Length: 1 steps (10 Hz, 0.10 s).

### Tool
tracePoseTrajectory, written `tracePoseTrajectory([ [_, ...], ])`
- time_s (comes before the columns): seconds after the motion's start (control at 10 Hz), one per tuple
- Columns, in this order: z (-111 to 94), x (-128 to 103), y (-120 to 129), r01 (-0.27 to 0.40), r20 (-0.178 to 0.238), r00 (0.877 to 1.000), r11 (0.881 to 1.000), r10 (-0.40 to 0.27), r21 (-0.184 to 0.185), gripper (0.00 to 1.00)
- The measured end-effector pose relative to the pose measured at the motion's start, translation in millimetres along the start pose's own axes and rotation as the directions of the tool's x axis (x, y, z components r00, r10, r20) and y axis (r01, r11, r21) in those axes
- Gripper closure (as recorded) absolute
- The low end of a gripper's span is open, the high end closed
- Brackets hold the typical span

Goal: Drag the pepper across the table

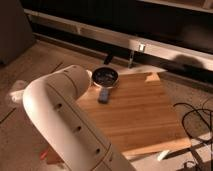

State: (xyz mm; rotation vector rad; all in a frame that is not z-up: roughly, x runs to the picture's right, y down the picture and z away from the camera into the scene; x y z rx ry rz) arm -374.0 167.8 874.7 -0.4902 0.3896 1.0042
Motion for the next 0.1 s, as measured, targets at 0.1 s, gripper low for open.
tracePoseTrajectory([
  [0.1, 0.0, 0.0, 0.0, 0.0, 0.0, 1.0, 1.0, 0.0, 0.0, 0.2],
])
